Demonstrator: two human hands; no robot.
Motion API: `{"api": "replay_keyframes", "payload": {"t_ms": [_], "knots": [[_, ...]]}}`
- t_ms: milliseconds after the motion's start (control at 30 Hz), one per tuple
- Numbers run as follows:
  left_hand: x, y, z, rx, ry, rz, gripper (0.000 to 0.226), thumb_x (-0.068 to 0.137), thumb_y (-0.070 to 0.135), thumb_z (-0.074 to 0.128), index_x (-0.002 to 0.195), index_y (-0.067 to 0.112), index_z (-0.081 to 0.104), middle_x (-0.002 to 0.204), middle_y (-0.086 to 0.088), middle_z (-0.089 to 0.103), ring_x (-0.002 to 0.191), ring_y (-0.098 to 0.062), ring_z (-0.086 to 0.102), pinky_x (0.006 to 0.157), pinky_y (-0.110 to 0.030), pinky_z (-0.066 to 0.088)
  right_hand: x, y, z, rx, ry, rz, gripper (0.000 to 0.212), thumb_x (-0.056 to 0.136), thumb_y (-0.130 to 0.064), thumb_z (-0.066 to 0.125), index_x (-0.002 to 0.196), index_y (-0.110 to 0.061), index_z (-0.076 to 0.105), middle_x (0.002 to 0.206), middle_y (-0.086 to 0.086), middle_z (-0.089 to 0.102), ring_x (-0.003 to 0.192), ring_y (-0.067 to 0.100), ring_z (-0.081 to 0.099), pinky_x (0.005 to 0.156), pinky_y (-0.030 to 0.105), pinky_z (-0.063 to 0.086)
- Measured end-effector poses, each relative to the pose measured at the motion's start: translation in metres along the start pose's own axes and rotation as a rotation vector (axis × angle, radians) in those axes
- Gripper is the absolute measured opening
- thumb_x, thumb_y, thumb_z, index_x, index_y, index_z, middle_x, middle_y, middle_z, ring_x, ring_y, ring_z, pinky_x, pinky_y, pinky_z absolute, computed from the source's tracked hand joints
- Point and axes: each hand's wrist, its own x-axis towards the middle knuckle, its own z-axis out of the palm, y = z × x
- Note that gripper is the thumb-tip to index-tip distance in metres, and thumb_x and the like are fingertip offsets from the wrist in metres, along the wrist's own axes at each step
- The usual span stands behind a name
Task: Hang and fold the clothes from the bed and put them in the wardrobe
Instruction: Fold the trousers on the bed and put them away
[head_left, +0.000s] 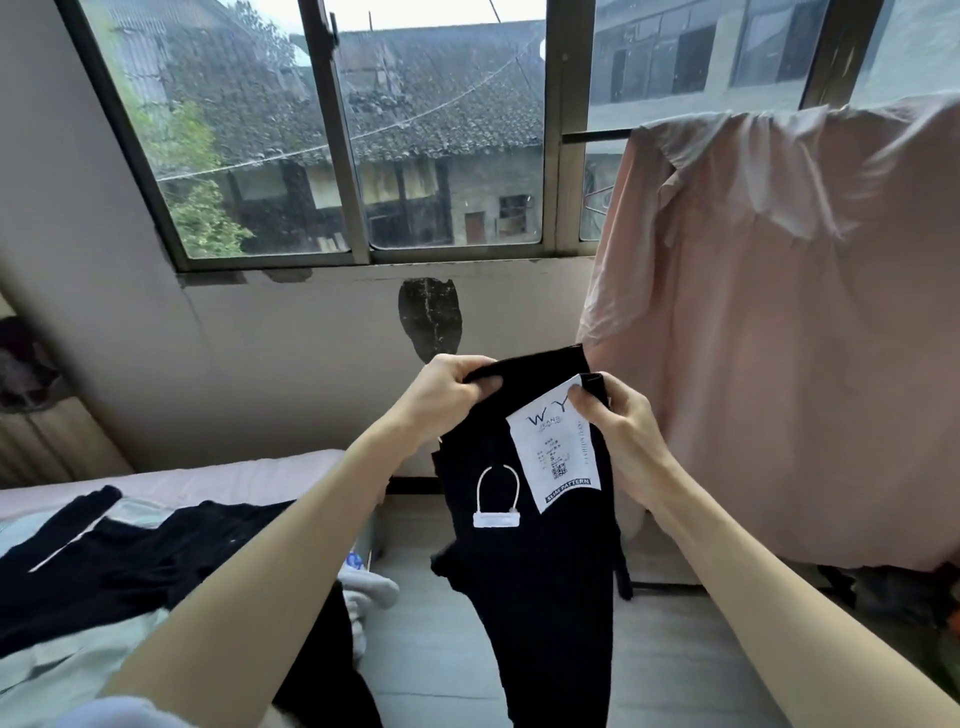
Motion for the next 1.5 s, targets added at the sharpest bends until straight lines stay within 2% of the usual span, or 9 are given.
{"api": "replay_keyframes", "payload": {"t_ms": [167, 267, 333, 500, 733, 933, 1067, 1233, 1500], "knots": [[-0.018, 0.011, -0.028, 0.041, -0.035, -0.055, 0.027, 0.095, 0.029, 0.056, 0.12, 0.021, 0.061, 0.1, 0.005, 0.067, 0.089, -0.007, 0.065, 0.077, -0.016, 0.051, 0.008, -0.006, 0.026, 0.066, 0.064, -0.052, 0.01, 0.085, -0.023, 0.061, 0.075, -0.023, 0.063, 0.082, 0.011, 0.051, 0.078, 0.025, 0.045, 0.072, 0.039, 0.037], [-0.033, -0.009, -0.049, -0.199, 0.018, -0.094, 0.091, 0.067, 0.067, 0.067, 0.142, 0.036, 0.028, 0.122, 0.009, 0.057, 0.113, -0.008, 0.057, 0.088, -0.027, 0.049, 0.015, -0.011, 0.033, 0.097, 0.133, -0.062, 0.012, 0.08, -0.032, 0.061, 0.072, -0.023, 0.06, 0.08, 0.008, 0.048, 0.076, 0.023, 0.042, 0.071, 0.039, 0.035], [-0.047, -0.029, -0.047, -0.322, -0.002, -0.129, 0.111, 0.054, 0.065, 0.076, 0.142, 0.045, 0.012, 0.126, 0.01, 0.055, 0.116, -0.008, 0.057, 0.095, -0.032, 0.048, 0.018, -0.013, 0.037, 0.088, 0.168, -0.072, 0.016, 0.085, -0.028, 0.063, 0.072, -0.02, 0.057, 0.073, 0.006, 0.047, 0.073, 0.02, 0.041, 0.071, 0.037, 0.035], [-0.051, -0.055, -0.016, -0.32, 0.221, -0.195, 0.053, 0.076, 0.005, 0.076, 0.123, 0.015, 0.054, 0.104, 0.004, 0.07, 0.1, -0.012, 0.066, 0.083, -0.019, 0.05, 0.02, -0.004, 0.043, 0.074, 0.162, -0.099, 0.013, 0.091, -0.012, 0.061, 0.085, -0.023, 0.063, 0.074, -0.008, 0.058, 0.074, 0.01, 0.051, 0.075, 0.03, 0.044], [-0.038, -0.025, -0.014, -0.265, 0.19, -0.048, 0.023, 0.085, 0.006, 0.067, 0.098, 0.025, 0.064, 0.092, 0.01, 0.07, 0.093, -0.011, 0.066, 0.09, -0.033, 0.051, 0.044, -0.016, 0.031, -0.195, 0.248, -0.229, 0.029, 0.094, -0.018, 0.056, 0.122, -0.01, 0.054, 0.103, 0.001, 0.06, 0.095, 0.012, 0.055, 0.082, 0.014, 0.042], [-0.082, -0.021, -0.034, -0.313, 0.354, -0.055, 0.019, 0.084, 0.003, 0.067, 0.095, 0.018, 0.063, 0.08, 0.012, 0.069, 0.082, -0.008, 0.067, 0.074, -0.025, 0.054, 0.049, -0.021, 0.086, -0.342, 0.167, -0.302, 0.027, 0.099, -0.018, 0.043, 0.12, -0.005, 0.053, 0.092, 0.003, 0.059, 0.087, 0.022, 0.056, 0.086, 0.042, 0.047], [-0.146, -0.03, -0.072, -0.274, 0.505, -0.133, 0.019, 0.083, 0.006, 0.069, 0.099, 0.005, 0.059, 0.089, -0.006, 0.064, 0.088, -0.02, 0.065, 0.082, -0.04, 0.055, 0.029, -0.022, 0.168, -0.309, -0.006, -0.324, 0.025, 0.098, -0.019, 0.045, 0.118, -0.009, 0.057, 0.1, 0.011, 0.066, 0.095, 0.03, 0.059, 0.088, 0.04, 0.045], [-0.233, -0.041, -0.125, -0.224, 0.727, -0.195, 0.015, 0.085, 0.003, 0.065, 0.098, 0.01, 0.063, 0.084, 0.003, 0.068, 0.081, -0.012, 0.066, 0.07, -0.024, 0.053, -0.016, -0.034, 0.274, -0.256, -0.241, -0.347, 0.024, 0.098, -0.017, 0.045, 0.117, -0.009, 0.058, 0.102, 0.009, 0.067, 0.097, 0.029, 0.059, 0.087, 0.036, 0.043], [-0.406, -0.076, -0.255, -0.288, 1.11, -0.297, 0.007, 0.089, 0.011, 0.062, 0.094, 0.016, 0.064, 0.077, 0.006, 0.067, 0.077, -0.012, 0.066, 0.06, -0.027, 0.053, -0.118, -0.062, 0.504, -0.142, -0.642, -0.412, 0.026, 0.097, -0.02, 0.044, 0.116, -0.01, 0.06, 0.106, 0.008, 0.066, 0.102, 0.025, 0.057, 0.087, 0.035, 0.043]]}}
